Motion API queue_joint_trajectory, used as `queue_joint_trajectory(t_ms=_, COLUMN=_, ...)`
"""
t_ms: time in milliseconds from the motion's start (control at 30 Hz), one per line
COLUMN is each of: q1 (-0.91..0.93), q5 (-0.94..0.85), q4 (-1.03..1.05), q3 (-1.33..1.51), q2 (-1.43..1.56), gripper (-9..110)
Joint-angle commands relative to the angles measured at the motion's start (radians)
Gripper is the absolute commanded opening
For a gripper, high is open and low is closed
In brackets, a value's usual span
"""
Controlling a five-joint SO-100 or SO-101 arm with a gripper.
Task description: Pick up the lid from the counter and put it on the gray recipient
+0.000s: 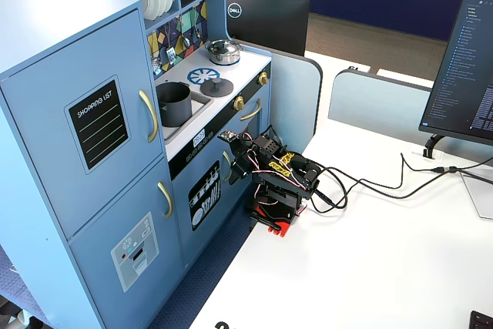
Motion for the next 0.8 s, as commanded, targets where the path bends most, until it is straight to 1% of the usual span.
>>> queue_joint_trajectory(t_ms=0, q1=0.015, q5=0.035, q4=0.163, q3=0.018, q2=-0.006, gripper=0)
queue_joint_trajectory(t_ms=233, q1=-0.015, q5=0.038, q4=0.163, q3=0.018, q2=-0.006, gripper=0)
queue_joint_trajectory(t_ms=367, q1=-0.015, q5=0.091, q4=0.153, q3=0.018, q2=-0.006, gripper=0)
queue_joint_trajectory(t_ms=433, q1=-0.025, q5=0.206, q4=0.092, q3=0.012, q2=-0.006, gripper=0)
queue_joint_trajectory(t_ms=500, q1=-0.006, q5=0.224, q4=0.020, q3=-0.029, q2=-0.009, gripper=0)
queue_joint_trajectory(t_ms=533, q1=0.003, q5=0.213, q4=-0.026, q3=-0.066, q2=-0.014, gripper=0)
queue_joint_trajectory(t_ms=667, q1=0.071, q5=0.077, q4=-0.233, q3=-0.285, q2=-0.141, gripper=0)
queue_joint_trajectory(t_ms=767, q1=0.138, q5=0.029, q4=-0.350, q3=-0.480, q2=-0.242, gripper=0)
